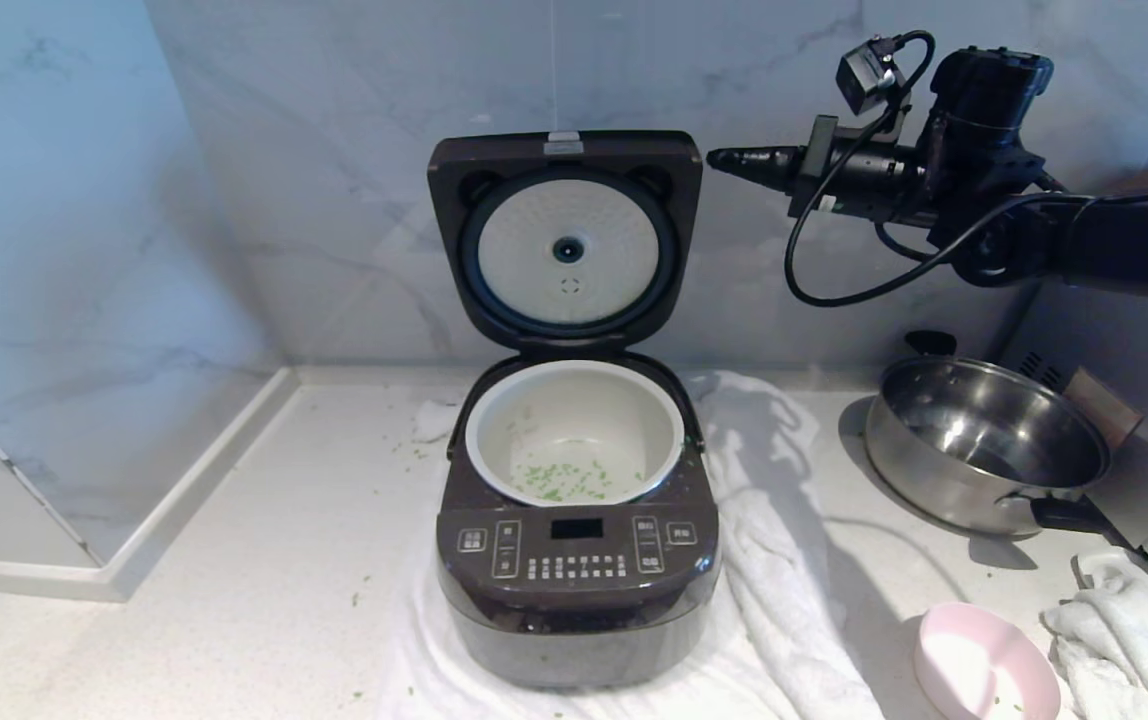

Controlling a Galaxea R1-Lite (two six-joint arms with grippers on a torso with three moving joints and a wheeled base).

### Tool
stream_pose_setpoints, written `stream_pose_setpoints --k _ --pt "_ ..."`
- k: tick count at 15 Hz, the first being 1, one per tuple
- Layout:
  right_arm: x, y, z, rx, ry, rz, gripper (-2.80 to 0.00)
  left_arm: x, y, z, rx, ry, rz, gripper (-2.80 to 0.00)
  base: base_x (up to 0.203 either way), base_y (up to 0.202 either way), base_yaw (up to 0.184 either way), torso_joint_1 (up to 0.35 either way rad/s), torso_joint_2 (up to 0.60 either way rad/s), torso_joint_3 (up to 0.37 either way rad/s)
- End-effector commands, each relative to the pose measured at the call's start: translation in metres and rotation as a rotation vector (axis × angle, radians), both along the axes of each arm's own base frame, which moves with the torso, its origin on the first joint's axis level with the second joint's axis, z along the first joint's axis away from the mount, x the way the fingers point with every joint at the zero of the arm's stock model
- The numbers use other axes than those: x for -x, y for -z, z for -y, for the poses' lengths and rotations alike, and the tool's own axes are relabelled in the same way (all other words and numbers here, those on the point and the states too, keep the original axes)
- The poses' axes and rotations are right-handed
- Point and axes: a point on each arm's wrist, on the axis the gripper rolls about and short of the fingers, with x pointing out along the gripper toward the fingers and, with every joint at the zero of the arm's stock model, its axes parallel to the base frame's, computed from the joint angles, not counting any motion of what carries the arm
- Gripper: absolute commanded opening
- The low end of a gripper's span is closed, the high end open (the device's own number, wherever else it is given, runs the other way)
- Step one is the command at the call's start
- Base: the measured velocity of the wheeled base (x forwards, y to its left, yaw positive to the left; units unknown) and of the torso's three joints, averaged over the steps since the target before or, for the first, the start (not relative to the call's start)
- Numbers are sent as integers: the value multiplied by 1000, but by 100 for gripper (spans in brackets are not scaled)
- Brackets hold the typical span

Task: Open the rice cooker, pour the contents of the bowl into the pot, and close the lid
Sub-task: Close the rice cooker

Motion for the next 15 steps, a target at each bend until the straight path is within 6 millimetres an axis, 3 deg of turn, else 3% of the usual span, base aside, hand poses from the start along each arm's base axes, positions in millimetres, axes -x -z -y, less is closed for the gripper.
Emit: stream_pose_setpoints --k 1,9,11,15 --pt "3 4 -6 -2 -29 -32 -280 0 0 0 0 0 -2 -280 0 0 0 0 0 0" --pt "42 14 -45 31 -197 -113 -280 0 0 0 0 0 -2 -280 0 0 0 0 0 0" --pt "49 3 -40 26 -182 -57 -280 0 0 0 0 0 -2 -280 0 0 0 0 0 0" --pt "68 -41 -11 0 -91 78 -280 0 0 0 0 0 -2 -280 0 0 0 0 0 0"
